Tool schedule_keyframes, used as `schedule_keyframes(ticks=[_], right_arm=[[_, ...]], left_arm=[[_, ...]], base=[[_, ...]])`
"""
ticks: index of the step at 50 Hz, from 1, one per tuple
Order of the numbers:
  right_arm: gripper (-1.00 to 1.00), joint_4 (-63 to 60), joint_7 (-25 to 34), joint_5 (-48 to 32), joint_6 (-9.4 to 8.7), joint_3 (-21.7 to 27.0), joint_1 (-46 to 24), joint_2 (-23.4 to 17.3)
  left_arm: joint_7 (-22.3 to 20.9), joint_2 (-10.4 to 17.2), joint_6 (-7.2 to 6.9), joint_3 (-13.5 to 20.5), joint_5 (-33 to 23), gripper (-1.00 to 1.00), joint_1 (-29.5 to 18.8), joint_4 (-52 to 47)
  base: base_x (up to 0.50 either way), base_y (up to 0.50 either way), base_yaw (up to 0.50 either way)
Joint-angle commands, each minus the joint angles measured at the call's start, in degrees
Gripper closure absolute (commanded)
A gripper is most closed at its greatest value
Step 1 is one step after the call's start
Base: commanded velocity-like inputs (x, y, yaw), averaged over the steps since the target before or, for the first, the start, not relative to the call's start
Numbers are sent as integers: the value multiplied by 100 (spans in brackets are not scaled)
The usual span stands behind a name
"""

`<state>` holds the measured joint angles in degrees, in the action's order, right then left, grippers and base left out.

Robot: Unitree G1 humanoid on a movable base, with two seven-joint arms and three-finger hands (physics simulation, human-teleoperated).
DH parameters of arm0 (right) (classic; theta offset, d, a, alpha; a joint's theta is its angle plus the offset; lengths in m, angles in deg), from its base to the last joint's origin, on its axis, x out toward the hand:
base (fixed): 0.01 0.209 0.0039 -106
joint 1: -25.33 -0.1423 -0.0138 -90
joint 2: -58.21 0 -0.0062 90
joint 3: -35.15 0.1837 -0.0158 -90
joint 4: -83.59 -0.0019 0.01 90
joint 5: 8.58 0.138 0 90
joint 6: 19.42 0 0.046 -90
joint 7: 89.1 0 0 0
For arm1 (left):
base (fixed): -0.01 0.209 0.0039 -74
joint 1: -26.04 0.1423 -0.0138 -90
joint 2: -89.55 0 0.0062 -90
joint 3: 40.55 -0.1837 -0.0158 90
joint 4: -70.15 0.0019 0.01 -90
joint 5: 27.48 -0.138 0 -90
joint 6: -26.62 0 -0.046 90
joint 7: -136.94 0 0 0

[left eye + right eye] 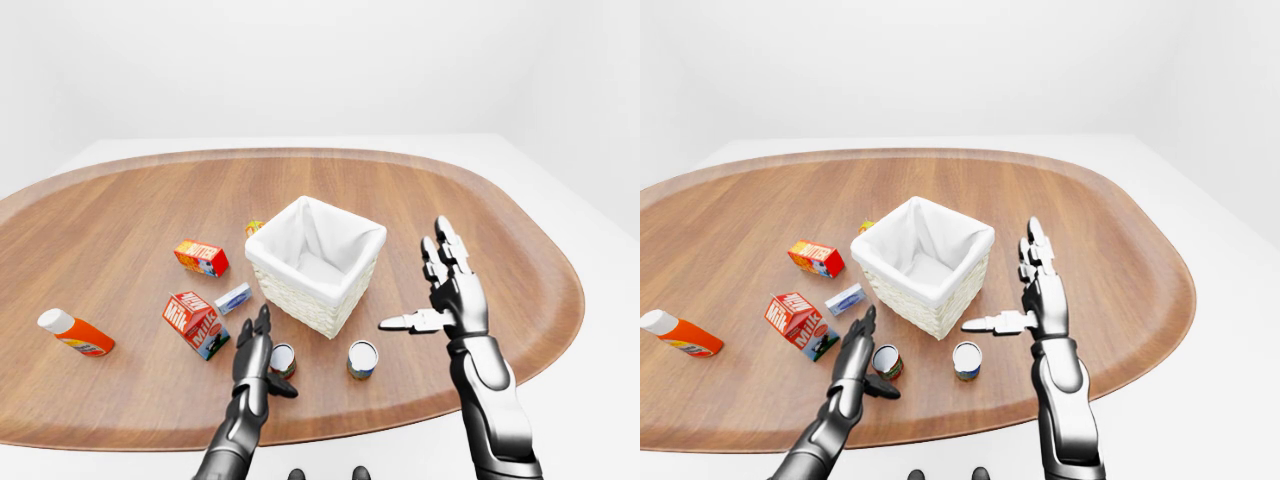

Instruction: Pick up the tomato sauce, and put it in the basket.

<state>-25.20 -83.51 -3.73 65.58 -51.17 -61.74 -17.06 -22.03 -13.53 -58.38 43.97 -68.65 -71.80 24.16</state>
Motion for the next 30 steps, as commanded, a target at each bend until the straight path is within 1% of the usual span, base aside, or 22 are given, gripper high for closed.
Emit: schedule_keyframes(ticks=[1, 8, 9, 10, 11, 12, 30], right_arm=[[-100, -1, 0, 4, 0, 4, -5, -1], [-100, -7, -4, 4, 0, 0, -4, 1], [-100, -3, -5, 4, 0, 1, -6, 1], [-100, 4, -6, 5, 0, 1, -9, 2], [-100, 10, -4, 5, 0, 2, -9, 1], [-100, 6, -5, 4, 0, -1, -5, 1], [-100, -44, -3, 24, 0, 29, -16, -10]], left_arm=[[79, 8, 0, 1, -15, -100, -74, 178], [112, 16, 0, -3, -30, -100, -91, 233], [94, 16, 0, 0, -20, -58, -82, 220], [90, 16, 0, 3, -17, 8, -78, 211], [89, 15, 0, 6, -15, 93, -73, 200], [108, 18, 0, 2, -32, 100, -58, 174], [53, 21, 0, 17, -17, 100, -3, 21]], base=[[0, 0, 0], [0, 0, 0], [0, 0, 0], [0, 0, 0], [0, 0, 0], [0, 0, 0], [0, 0, 0]])
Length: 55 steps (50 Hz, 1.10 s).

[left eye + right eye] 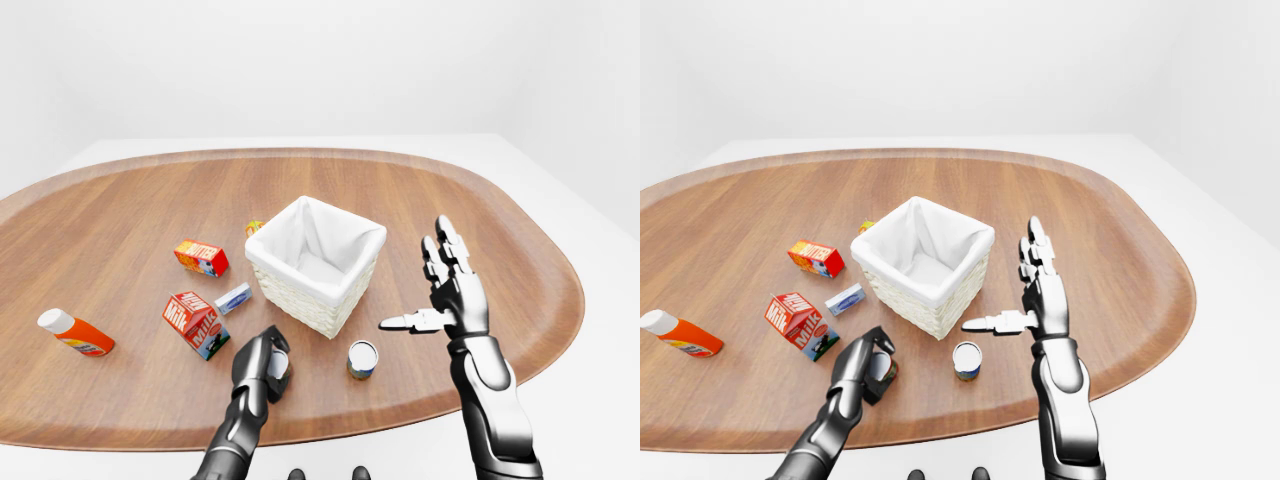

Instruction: Pick up the tomato sauce, and put it in the basket.

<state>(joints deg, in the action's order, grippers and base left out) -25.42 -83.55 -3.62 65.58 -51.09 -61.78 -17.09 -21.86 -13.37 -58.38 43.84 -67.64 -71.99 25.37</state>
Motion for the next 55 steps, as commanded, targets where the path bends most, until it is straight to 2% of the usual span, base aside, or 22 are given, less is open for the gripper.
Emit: schedule_keyframes(ticks=[1, 9, 18, 30, 45, 55], right_arm=[[-100, -8, -1, 12, 0, 26, -21, -8], [-100, 63, -16, 15, 0, 37, -49, -9], [-100, 33, -27, 3, 0, 26, -38, -9], [-100, 69, -34, -7, 0, 20, -44, -7], [-100, 105, -28, -19, 0, 19, -45, -8], [-100, 96, -30, -26, 0, 12, -35, -5]], left_arm=[[29, 7, 0, 33, -115, 100, 17, -114], [-153, 45, 0, 109, -15, 100, 102, -473], [-742, 44, 0, 203, 152, 100, 583, -1879], [-1192, 36, 0, 276, 285, 100, 906, -2974], [-1671, -5, 0, 311, 385, 100, 1284, -4200], [-1869, -11, 0, 341, 447, 100, 1390, -4640]], base=[[0, 0, 0], [0, 0, 0], [0, 0, 0], [0, 0, 0], [0, 0, 0], [0, 0, 0]])
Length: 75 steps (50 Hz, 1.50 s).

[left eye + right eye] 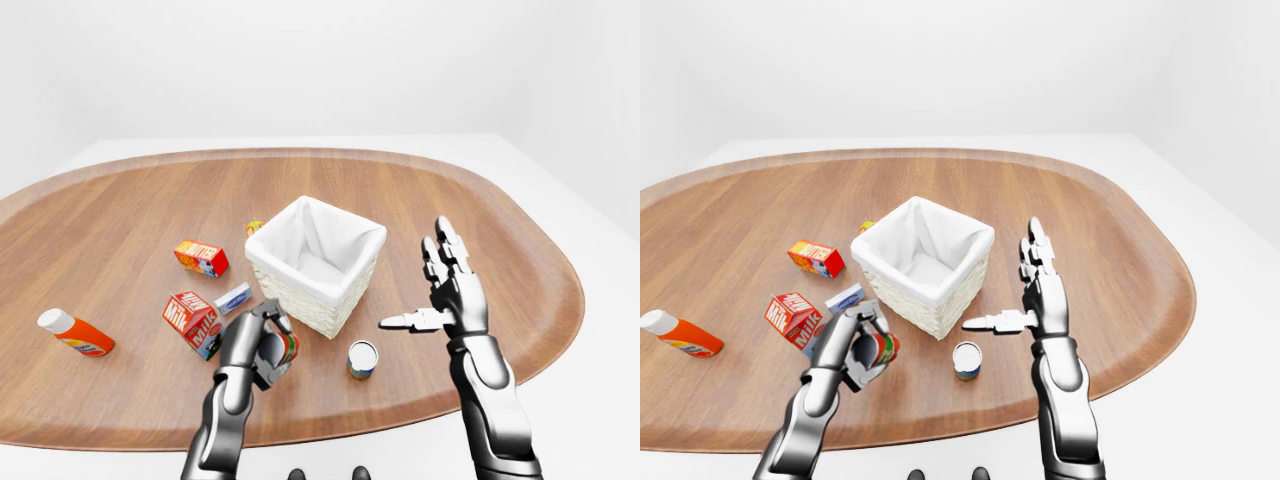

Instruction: Pick up the tomato sauce, and put it in the basket.

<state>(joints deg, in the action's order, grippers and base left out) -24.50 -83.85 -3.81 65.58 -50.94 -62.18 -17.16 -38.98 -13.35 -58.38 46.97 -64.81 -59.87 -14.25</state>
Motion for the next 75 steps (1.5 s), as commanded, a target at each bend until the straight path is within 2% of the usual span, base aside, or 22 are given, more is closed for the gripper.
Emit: schedule_keyframes(ticks=[1, 3, 6, 12, 18, 23, 27, 31, 33, 41, 44, 45, 47, 64, 75], right_arm=[[-100, 3, -1, -8, 0, -4, 6, 2], [-100, -1, 0, -13, 0, -12, 15, 5], [-100, 0, 2, -18, 0, -16, 21, 5], [-100, 15, -1, -17, 0, -9, 8, 3], [-100, 3, -6, -13, 0, 1, -9, -1], [-100, 1, -9, -4, 0, 14, -25, -6], [-100, 50, -16, -14, 0, 7, -31, -3], [-100, 170, -21, -39, 0, -5, -40, -1], [-100, 148, -26, -36, 0, -3, -41, -3], [-100, 76, -36, -40, 0, -22, -14, 4], [-100, 79, -33, -34, 0, -13, -24, 1], [-100, 100, -33, -29, 0, -3, -38, -2], [-100, 117, -31, -24, 0, 3, -44, -4], [-100, 143, -34, -57, 0, -31, -18, 6], [-100, 153, -37, -58, 0, -22, -38, 2]], left_arm=[[-196, -16, 0, 34, 172, 100, 208, -771], [-281, -26, 0, 47, 187, 100, 263, -984], [-386, -33, -102, 69, 210, 100, 335, -1251], [-420, -36, -114, 62, 212, 100, 381, -1359], [-535, -54, -236, 66, 223, 100, 465, -1658], [-548, -49, -238, 82, 246, 100, 446, -1665], [-634, -63, -333, 83, 250, 100, 498, -1880], [-622, -53, -315, 105, 270, 100, 480, -1859], [-719, -74, -431, 105, 266, 100, 533, -2100], [-908, -91, -677, 138, 290, 100, 494, -2461], [-994, -107, -850, 130, 283, 100, 404, -2610], [-1059, -113, -955, 142, 288, 100, 377, -2736], [-1079, -100, -993, 182, 326, 100, 359, -2787], [-1309, -105, -1000, 318, 370, 100, 196, -3286], [-1507, -76, -1000, 301, 314, 100, -294, -3539]], base=[[0, 0, 0], [0, 0, 0], [0, 0, 0], [0, 0, 0], [0, 0, 0], [0, 0, 0], [0, 0, 0], [0, 0, 0], [0, 0, 0], [0, 0, 0], [0, 0, 0], [0, 0, 0], [0, 0, 0], [0, 0, 0], [0, 0, 0]])
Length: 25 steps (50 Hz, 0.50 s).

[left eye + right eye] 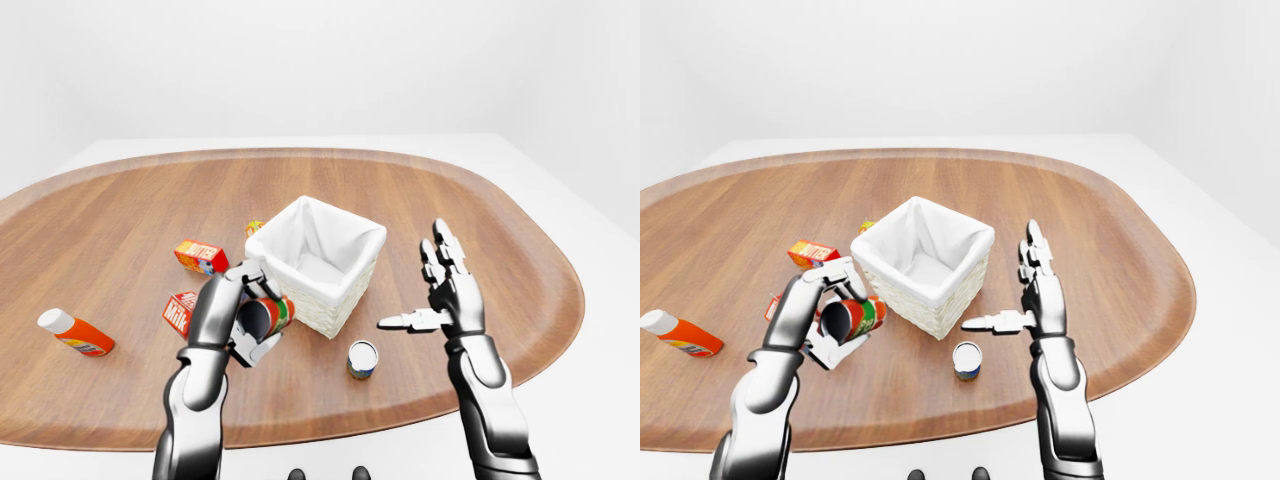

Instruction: Pick up the tomato sauce, and put it in the basket.

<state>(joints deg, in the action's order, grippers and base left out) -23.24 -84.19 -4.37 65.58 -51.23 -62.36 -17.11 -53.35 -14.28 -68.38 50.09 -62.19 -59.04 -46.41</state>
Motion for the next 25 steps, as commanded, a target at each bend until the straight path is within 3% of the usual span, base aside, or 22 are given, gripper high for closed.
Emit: schedule_keyframes(ticks=[1, 25], right_arm=[[-100, 28, -2, 1, 0, 9, -23, -4], [-100, 78, -5, 29, 0, 62, -80, -24]], left_arm=[[-88, 20, 0, -11, 45, 100, -415, -346], [-288, 120, 0, 21, -72, 100, -1161, -314]], base=[[0, 0, 0], [0, 0, 0]])
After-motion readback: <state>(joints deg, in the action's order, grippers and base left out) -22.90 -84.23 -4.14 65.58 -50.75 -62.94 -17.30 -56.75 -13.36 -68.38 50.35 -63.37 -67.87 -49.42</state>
